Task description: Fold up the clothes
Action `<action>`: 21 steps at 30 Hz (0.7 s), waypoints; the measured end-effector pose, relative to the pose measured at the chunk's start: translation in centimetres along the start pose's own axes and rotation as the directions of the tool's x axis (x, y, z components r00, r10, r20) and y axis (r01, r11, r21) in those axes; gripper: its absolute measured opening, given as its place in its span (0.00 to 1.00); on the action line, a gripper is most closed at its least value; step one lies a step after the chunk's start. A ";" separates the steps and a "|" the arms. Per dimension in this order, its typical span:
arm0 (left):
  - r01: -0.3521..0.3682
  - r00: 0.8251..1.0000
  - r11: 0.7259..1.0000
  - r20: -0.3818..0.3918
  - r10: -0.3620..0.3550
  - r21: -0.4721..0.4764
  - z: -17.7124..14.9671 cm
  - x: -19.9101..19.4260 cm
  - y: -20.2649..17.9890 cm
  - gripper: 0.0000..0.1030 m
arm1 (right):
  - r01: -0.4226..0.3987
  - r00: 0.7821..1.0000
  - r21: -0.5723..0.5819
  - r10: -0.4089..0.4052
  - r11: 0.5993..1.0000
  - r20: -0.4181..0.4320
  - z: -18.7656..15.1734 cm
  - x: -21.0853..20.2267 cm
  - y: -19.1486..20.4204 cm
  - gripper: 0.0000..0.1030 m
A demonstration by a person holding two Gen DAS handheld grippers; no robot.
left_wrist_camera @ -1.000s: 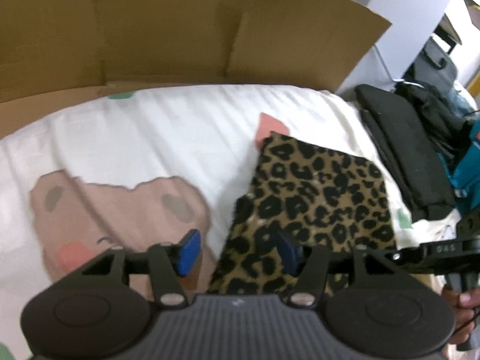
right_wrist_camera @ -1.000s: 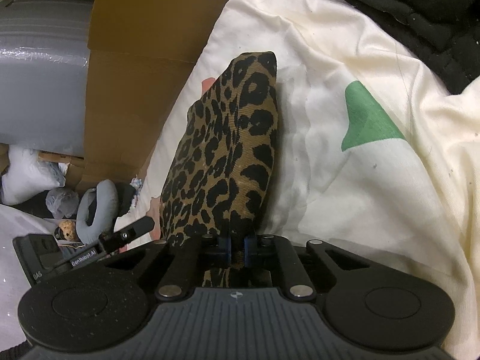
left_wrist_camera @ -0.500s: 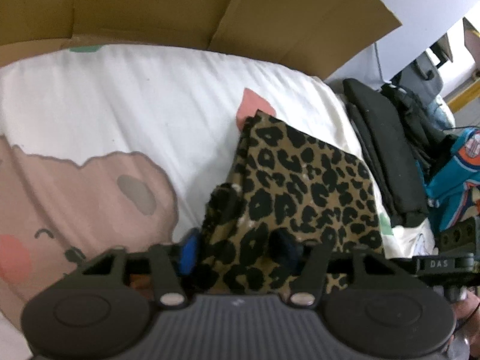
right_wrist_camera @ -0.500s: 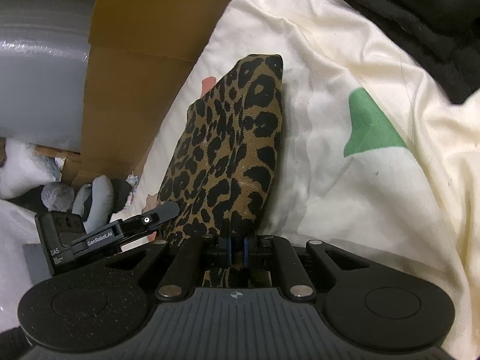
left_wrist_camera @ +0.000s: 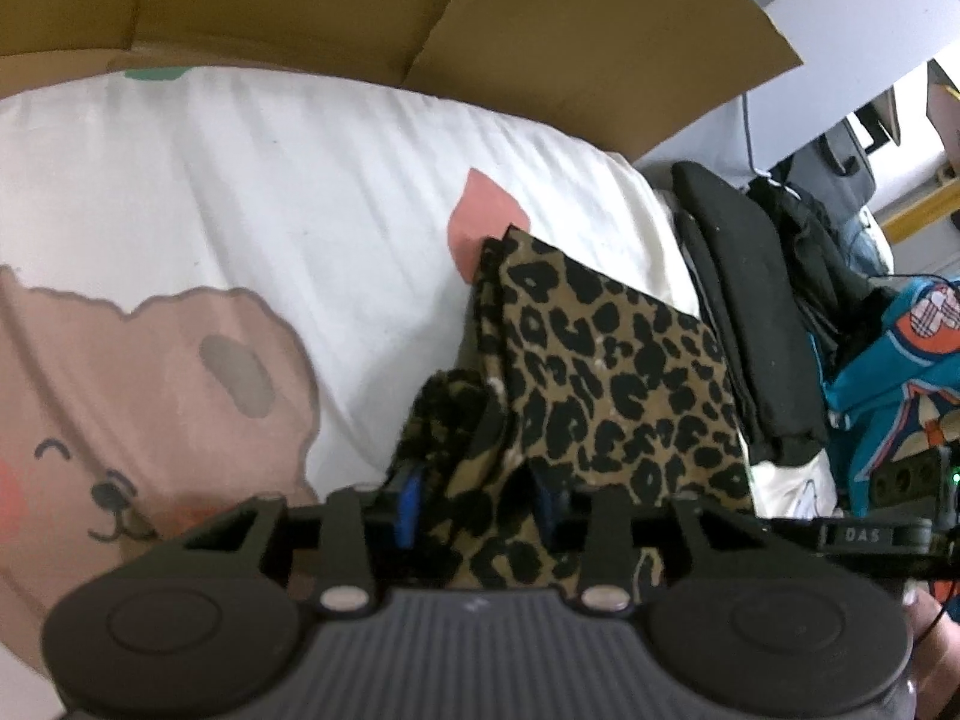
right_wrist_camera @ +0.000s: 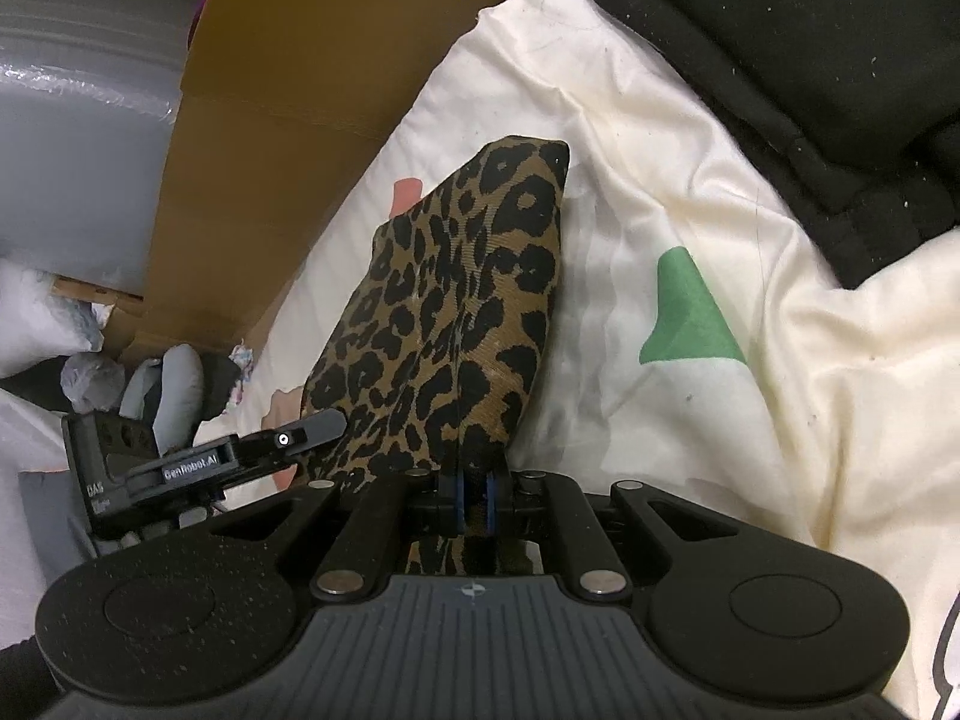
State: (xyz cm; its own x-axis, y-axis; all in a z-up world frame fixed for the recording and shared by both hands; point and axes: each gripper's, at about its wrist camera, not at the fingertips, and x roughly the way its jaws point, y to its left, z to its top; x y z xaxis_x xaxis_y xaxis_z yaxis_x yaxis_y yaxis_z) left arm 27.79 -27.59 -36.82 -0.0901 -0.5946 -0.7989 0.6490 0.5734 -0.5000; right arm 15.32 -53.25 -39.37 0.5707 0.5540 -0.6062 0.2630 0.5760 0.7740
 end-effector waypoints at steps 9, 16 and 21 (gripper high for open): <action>0.050 0.998 0.999 -0.049 -0.050 0.000 1.2 1.7 1.3 0.65 | -0.002 1.000 0.009 0.002 1.000 0.001 -0.1 0.5 -0.1 0.04; 0.062 0.996 0.998 -0.073 -0.060 0.027 1.6 1.3 1.0 0.52 | 0.000 1.000 0.009 0.000 1.000 0.002 -0.2 0.3 -0.3 0.05; 0.063 0.997 0.997 -0.048 -0.060 0.049 1.8 0.1 0.9 0.40 | 0.002 1.000 0.010 -0.002 1.000 0.011 -0.6 0.2 -0.4 0.05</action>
State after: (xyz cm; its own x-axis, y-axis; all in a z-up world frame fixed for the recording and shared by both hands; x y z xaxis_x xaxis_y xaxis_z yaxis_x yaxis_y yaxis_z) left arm 29.68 -28.19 -36.77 -0.1654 -0.6001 -0.7826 0.6784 0.5067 -0.5319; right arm 14.93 -53.00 -39.90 0.5789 0.5456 -0.6060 0.2724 0.5710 0.7744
